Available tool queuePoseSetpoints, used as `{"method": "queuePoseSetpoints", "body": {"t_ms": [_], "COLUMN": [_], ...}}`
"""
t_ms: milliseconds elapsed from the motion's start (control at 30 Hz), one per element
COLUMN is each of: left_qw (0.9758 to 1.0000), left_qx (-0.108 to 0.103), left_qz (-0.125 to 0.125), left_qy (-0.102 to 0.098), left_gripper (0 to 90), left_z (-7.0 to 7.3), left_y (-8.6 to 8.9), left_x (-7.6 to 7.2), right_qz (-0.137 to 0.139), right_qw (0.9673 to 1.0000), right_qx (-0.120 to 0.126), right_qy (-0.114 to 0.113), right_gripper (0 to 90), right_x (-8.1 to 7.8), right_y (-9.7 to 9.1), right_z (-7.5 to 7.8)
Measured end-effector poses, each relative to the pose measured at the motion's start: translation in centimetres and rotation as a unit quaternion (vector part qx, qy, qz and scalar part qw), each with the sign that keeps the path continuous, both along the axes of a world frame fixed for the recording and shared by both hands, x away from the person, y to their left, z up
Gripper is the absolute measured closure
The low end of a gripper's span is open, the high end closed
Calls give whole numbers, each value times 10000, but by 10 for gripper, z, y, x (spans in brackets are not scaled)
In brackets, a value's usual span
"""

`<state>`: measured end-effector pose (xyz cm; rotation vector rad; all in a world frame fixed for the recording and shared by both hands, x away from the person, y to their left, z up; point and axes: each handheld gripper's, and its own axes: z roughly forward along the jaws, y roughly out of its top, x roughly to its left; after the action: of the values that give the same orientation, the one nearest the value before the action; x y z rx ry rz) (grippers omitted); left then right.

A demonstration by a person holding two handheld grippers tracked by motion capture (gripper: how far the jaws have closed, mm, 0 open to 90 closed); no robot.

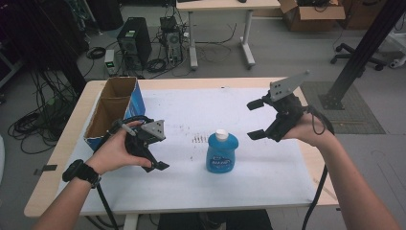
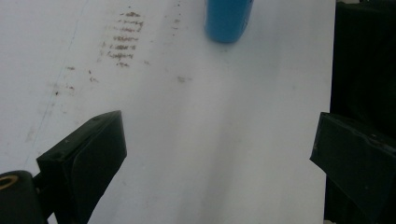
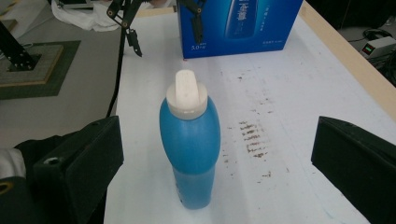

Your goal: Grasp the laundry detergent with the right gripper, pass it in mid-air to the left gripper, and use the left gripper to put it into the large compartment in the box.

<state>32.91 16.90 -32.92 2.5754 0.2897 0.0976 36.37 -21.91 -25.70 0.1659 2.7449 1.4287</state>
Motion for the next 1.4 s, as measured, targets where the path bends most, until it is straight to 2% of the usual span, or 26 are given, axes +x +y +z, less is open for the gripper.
{"method": "queuePoseSetpoints", "body": {"t_ms": [167,233,367,400,467,500,567,600,833,867,1400], "left_qw": [10000,10000,10000,10000,10000,10000,10000,10000,10000,10000,10000], "left_qx": [-24,-22,-19,-7,-10,-19,-28,-18,-34,-31,-57], "left_qz": [11,-4,-13,-27,-24,-29,-31,-31,-28,-30,-8], "left_qy": [2,-1,7,18,19,15,17,18,23,18,7], "left_gripper": [37,36,36,37,36,36,37,36,37,36,36], "left_z": [0,0,0,0,0,0,0,0,0,0,1], "left_y": [-1,-1,-2,-3,-3,-4,-4,-4,-4,-4,-1], "left_x": [0,0,0,0,0,0,-1,0,0,0,-1], "right_qz": [-9,-53,-80,-86,-99,-108,-115,-128,-165,-175,-185], "right_qw": [9999,9996,9991,9985,9982,9976,9975,9971,9958,9953,9933], "right_qx": [93,222,324,457,499,567,566,597,717,752,886], "right_qy": [82,177,244,281,313,381,396,460,539,582,718], "right_gripper": [23,24,26,28,28,28,28,28,28,29,39], "right_x": [-1,-1,-1,-2,-3,-3,-4,-4,-4,-4,-3], "right_y": [-1,-3,-4,-4,-4,-4,-4,-3,0,2,21], "right_z": [-12,-24,-33,-41,-43,-52,-54,-63,-80,-87,-118]}}
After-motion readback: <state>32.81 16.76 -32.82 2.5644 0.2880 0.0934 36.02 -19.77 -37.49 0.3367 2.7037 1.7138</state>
